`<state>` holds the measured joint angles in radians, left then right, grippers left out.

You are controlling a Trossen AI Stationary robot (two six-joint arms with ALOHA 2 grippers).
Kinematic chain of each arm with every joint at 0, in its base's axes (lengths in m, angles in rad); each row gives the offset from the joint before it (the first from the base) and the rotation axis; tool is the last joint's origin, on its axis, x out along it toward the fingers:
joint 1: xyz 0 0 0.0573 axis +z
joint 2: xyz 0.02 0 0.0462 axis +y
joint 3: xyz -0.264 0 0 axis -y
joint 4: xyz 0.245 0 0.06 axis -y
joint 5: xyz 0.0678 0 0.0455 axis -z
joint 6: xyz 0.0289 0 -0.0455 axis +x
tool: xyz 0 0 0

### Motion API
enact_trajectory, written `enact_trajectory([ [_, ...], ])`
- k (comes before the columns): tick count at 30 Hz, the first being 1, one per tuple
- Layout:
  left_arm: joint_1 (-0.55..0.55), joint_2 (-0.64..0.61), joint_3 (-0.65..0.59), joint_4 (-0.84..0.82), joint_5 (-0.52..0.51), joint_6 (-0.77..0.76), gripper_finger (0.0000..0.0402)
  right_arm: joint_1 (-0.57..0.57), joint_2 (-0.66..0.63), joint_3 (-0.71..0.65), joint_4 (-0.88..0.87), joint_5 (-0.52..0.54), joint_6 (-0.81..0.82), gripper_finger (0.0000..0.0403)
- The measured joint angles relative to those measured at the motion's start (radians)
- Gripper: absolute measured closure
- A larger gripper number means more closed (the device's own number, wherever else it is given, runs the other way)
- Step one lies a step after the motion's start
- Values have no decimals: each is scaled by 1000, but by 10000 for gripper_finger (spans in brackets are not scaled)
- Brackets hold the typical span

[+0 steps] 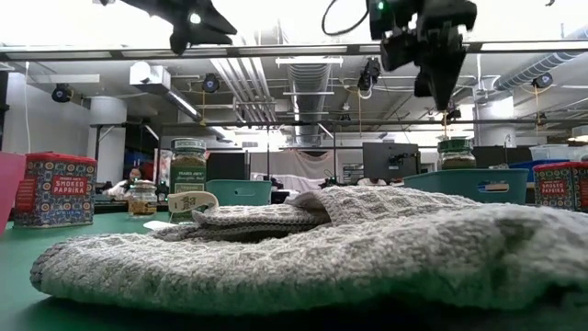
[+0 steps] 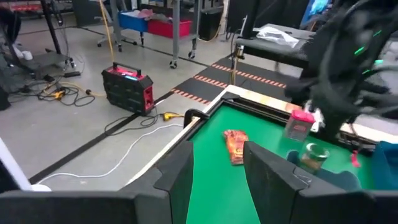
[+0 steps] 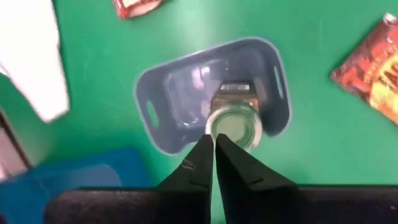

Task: Sort spices by type
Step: Put the top green spice bottle into the blue bin

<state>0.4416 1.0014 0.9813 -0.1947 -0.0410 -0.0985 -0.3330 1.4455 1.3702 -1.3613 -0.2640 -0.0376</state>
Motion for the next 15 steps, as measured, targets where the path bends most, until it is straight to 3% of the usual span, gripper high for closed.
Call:
enact_trajectory([
  [5, -52, -82, 0, 5, 0, -103, 287, 1, 18, -71, 12, 48, -69, 394],
  [11, -99, -165, 75, 9, -3, -279, 317, -3, -14, -59, 18, 58, -77, 394],
  [15, -126, -169, 155, -58, -50, -281, 336, -30, -24, -66, 37, 182, -29, 394],
])
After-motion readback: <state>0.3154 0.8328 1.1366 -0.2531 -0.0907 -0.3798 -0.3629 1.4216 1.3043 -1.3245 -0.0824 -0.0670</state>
